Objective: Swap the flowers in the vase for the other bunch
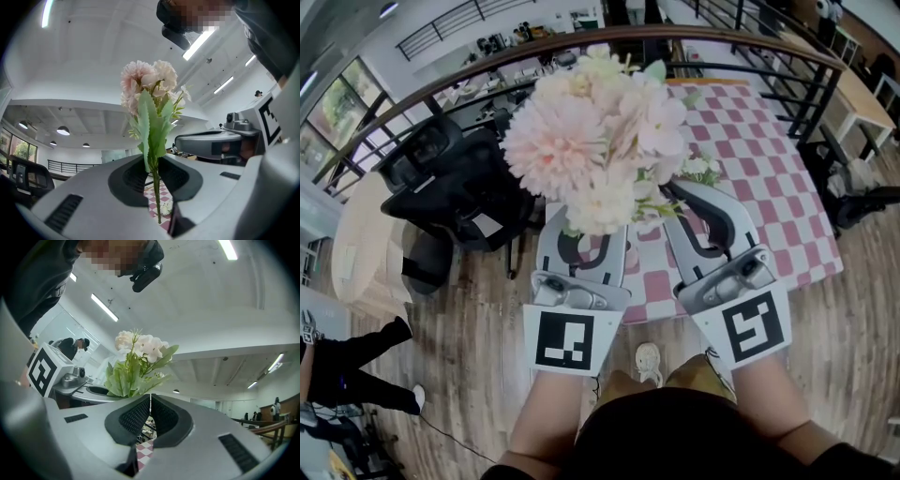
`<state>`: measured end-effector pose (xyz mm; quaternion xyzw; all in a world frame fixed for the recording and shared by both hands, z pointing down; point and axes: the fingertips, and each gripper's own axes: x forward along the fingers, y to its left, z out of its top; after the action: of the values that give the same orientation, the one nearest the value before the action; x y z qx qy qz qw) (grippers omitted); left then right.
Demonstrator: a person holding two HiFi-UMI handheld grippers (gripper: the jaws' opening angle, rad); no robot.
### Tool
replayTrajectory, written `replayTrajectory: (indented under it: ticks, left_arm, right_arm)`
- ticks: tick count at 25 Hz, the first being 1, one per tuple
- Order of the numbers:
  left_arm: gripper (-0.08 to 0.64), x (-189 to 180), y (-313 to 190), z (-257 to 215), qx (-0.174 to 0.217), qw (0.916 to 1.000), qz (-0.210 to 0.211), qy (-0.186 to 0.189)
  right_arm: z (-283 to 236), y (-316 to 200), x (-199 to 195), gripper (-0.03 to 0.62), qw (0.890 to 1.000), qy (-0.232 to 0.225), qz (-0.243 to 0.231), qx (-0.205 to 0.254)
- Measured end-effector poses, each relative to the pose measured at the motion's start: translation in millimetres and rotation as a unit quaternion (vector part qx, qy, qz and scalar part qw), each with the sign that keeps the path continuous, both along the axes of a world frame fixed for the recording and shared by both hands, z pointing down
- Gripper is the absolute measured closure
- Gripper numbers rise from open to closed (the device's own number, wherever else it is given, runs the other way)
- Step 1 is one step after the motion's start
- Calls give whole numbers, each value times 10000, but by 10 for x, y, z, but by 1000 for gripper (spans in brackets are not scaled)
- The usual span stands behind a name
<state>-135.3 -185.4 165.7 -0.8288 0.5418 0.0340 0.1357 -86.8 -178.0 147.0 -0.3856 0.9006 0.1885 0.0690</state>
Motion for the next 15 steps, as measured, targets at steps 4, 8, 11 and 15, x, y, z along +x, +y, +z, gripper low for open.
replayTrajectory:
  ticks: [4, 8, 11, 15]
  left_arm:
    - [492, 2, -63, 44, -28, 10000, 60, -5]
    - [492, -29, -91, 73, -79, 9999, 63, 57]
    - [492, -58, -114, 102, -121, 9999, 36, 55]
    - [492, -90, -144, 104, -88, 9999, -61, 75]
  right_arm:
    - [35, -64, -36, 558, 10000, 16, -6, -18]
    - [69, -100, -88, 558, 10000, 24, -5, -82]
    - [91, -118, -112, 558, 9999, 56, -33, -109]
    - [105, -123, -115, 558, 9999, 99, -77, -92]
